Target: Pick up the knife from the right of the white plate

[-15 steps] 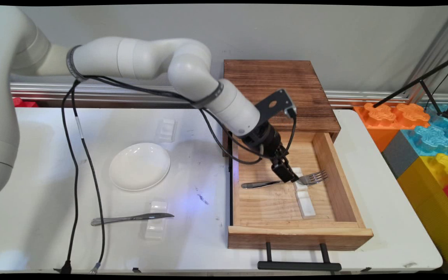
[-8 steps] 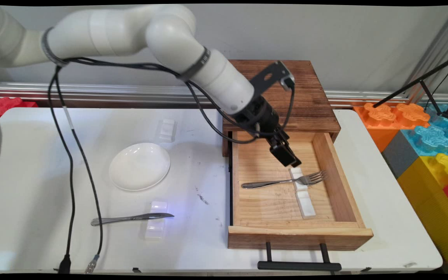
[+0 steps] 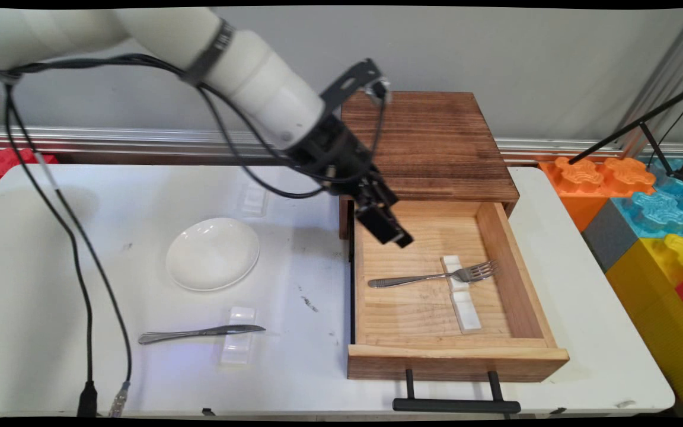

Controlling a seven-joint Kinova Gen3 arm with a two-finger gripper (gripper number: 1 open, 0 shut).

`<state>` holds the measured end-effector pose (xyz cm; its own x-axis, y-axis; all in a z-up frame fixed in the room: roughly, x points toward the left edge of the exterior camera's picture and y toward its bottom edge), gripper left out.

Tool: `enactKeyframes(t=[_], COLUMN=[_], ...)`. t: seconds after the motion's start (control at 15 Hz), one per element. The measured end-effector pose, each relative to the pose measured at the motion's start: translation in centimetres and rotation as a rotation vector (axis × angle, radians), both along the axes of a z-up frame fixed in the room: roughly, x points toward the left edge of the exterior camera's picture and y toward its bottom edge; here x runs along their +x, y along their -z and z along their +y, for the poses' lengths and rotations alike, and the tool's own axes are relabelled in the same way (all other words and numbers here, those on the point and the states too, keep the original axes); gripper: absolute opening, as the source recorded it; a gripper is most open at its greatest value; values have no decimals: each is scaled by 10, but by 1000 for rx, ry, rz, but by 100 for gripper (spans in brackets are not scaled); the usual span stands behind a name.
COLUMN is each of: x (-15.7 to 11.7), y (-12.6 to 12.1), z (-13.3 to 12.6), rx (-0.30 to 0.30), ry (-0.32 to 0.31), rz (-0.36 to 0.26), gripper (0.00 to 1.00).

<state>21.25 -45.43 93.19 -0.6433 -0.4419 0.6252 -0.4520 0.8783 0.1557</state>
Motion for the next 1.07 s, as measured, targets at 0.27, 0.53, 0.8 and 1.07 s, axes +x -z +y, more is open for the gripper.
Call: enactKeyframes(t=[0.27,0.53,0.8,1.07], x=[39,83,122,158], y=[-16,-25,-26,-19], z=[29,58,82,106], rx=[31,65,91,117], ry=[7,6,9,24], rz=[-14,-41,-72,-107], gripper=[100,100,100,100])
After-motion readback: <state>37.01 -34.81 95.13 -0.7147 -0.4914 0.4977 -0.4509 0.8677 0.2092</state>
